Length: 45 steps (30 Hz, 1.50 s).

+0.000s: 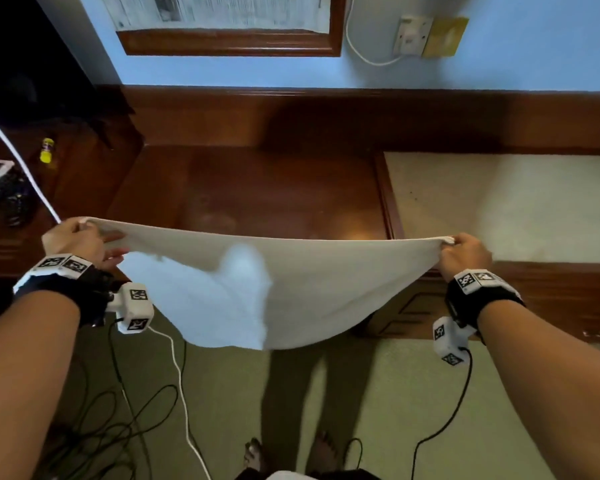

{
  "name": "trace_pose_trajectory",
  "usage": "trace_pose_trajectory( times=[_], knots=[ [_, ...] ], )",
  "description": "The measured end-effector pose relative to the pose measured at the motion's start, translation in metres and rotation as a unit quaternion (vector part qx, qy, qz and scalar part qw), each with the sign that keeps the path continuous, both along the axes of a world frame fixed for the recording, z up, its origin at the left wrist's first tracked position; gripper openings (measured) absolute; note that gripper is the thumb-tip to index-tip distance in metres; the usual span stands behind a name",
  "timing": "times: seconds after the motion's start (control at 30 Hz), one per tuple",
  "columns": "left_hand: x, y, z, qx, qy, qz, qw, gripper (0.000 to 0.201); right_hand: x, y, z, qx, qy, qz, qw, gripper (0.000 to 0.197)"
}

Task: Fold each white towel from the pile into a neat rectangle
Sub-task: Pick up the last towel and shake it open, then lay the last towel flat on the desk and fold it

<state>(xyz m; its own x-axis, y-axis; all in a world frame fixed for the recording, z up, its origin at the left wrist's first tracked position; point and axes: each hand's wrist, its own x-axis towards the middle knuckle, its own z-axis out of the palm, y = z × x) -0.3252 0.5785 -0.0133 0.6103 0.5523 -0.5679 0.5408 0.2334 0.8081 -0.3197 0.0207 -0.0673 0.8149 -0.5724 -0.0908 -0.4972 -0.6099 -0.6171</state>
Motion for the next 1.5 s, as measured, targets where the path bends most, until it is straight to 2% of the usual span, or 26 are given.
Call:
trace_pose_trajectory(
  times=[0.07,0.13,0.17,0.23,0.3,0.4,0.57,0.63,0.73,0.87,1.07,1.13,1.23,1.3,1.37,1.4,1.43,1.47,1.5],
  knots=[
    [-0.001,0.007,-0.007,-0.001,-0.032,0.02,0.999,0.052,0.004,0.005,0.001,0.052,-0.049,-0.057,0.996,0.024],
    [-0.003,0.021,-0.023,0.051,-0.08,0.082,0.992,0.049,0.016,0.001,-0.011,0.109,-0.111,-0.106,0.982,0.035],
    [-0.003,0.026,-0.029,0.074,-0.101,0.108,0.986,0.049,0.019,-0.001,-0.019,0.113,-0.125,-0.119,0.978,0.037],
    [-0.002,0.031,-0.039,0.064,-0.118,0.147,0.98,0.048,0.02,0.009,-0.022,0.155,-0.13,-0.147,0.968,0.034],
    [-0.004,0.021,-0.033,0.072,-0.124,0.178,0.974,0.044,0.012,0.03,-0.006,0.187,-0.135,-0.178,0.957,0.03],
    [-0.004,0.012,-0.026,0.098,-0.183,0.206,0.956,0.035,0.024,0.034,-0.01,0.199,-0.171,-0.215,0.941,0.03],
    [0.025,0.039,-0.018,0.106,-0.257,0.226,0.934,0.025,0.044,0.075,0.036,0.261,-0.258,-0.241,0.899,0.033],
    [0.041,0.047,-0.011,0.086,-0.26,0.225,0.935,0.024,0.058,0.085,0.044,0.276,-0.275,-0.243,0.888,0.033],
    [0.078,0.063,-0.01,0.047,-0.268,0.218,0.937,0.026,0.086,0.094,0.053,0.296,-0.283,-0.253,0.876,0.03],
    [0.156,0.097,-0.032,0.015,-0.259,0.211,0.943,0.049,0.146,0.099,0.054,0.331,-0.294,-0.252,0.861,0.029],
    [0.266,0.073,-0.011,-0.021,-0.233,0.181,0.955,0.046,0.271,0.093,0.038,0.325,-0.287,-0.228,0.872,0.03],
    [0.312,0.078,-0.021,-0.027,-0.232,0.181,0.955,0.046,0.314,0.091,0.03,0.327,-0.281,-0.22,0.875,0.025],
    [0.377,0.087,-0.057,-0.023,-0.223,0.165,0.96,0.046,0.372,0.086,0.001,0.319,-0.261,-0.204,0.888,0.023],
    [0.395,0.07,-0.075,-0.037,-0.198,0.112,0.973,0.04,0.396,0.082,-0.032,0.315,-0.236,-0.189,0.9,0.029],
    [0.398,0.047,-0.105,-0.037,-0.147,0.004,0.988,0.045,0.396,0.084,-0.071,0.267,-0.157,-0.132,0.942,0.037],
    [0.391,0.037,-0.126,0.01,-0.101,-0.055,0.993,0.049,0.385,0.087,-0.091,0.22,-0.097,-0.075,0.968,0.038],
    [0.379,0.029,-0.151,0.111,-0.051,-0.127,0.984,0.053,0.369,0.092,-0.111,0.175,-0.023,-0.003,0.984,0.04],
    [0.364,0.024,-0.176,0.217,0.007,-0.224,0.95,0.058,0.349,0.096,-0.131,0.121,0.064,0.081,0.987,0.044],
    [0.345,0.019,-0.2,0.285,0.06,-0.323,0.9,0.064,0.326,0.1,-0.15,0.046,0.153,0.17,0.972,0.05]
  ],
)
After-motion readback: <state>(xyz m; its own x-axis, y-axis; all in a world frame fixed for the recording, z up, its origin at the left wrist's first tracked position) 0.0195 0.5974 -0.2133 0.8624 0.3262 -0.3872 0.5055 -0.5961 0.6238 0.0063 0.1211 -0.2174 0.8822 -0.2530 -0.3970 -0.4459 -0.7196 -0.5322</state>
